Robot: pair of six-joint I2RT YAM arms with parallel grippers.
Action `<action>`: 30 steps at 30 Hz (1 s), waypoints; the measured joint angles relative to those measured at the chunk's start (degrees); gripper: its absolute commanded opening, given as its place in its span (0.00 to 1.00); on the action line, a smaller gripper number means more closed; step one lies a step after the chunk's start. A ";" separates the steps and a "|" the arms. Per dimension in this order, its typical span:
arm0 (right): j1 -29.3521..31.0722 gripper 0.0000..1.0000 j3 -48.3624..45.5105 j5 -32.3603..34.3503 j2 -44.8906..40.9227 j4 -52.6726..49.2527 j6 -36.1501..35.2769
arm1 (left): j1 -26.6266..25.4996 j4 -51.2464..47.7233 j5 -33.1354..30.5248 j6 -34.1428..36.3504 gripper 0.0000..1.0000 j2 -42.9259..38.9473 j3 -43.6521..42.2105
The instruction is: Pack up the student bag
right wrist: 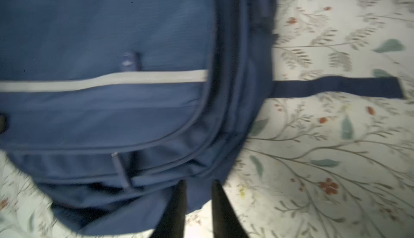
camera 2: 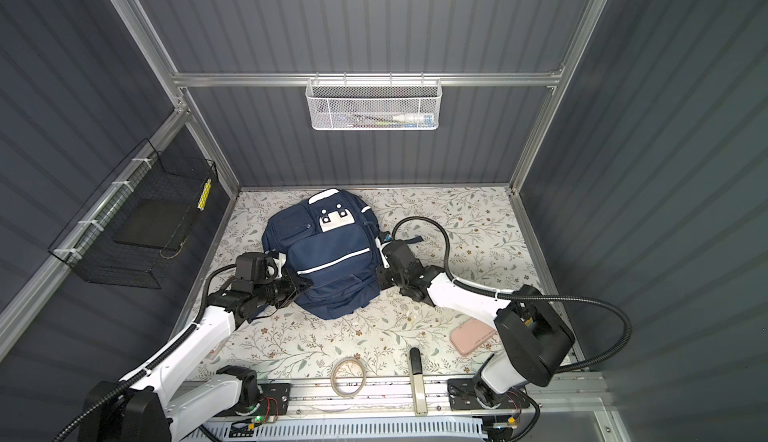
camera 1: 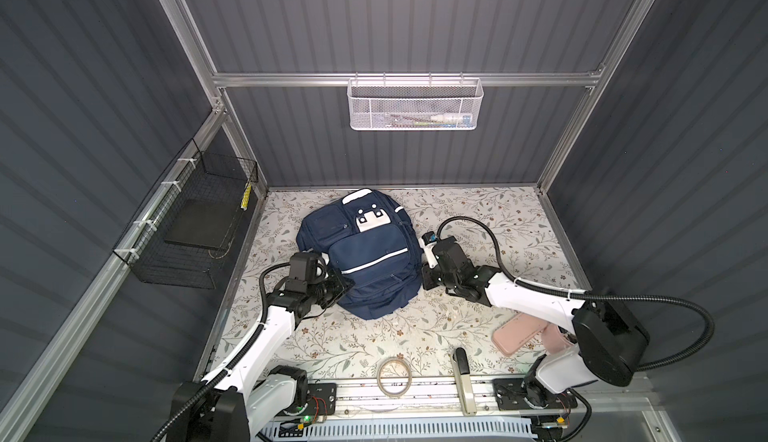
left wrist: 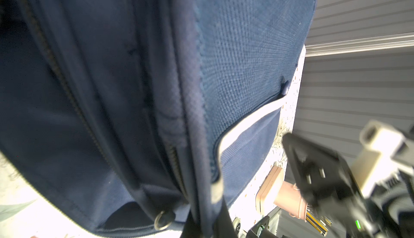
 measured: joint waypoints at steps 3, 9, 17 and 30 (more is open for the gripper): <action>0.50 0.44 1.11 -3.41 1.60 1.22 -1.03 | 0.00 -0.90 0.15 0.07 0.00 0.31 0.96; 2.27 0.46 6.60 -4.76 8.72 0.39 -2.75 | 0.00 -1.36 0.22 0.17 0.00 0.50 1.46; 3.58 0.46 9.75 -4.02 12.79 -1.44 -4.26 | 0.00 -0.72 0.63 -0.26 0.00 0.50 1.22; 6.10 0.00 14.67 2.29 17.51 -5.62 -4.68 | 0.04 0.00 0.79 -0.46 0.00 0.35 0.92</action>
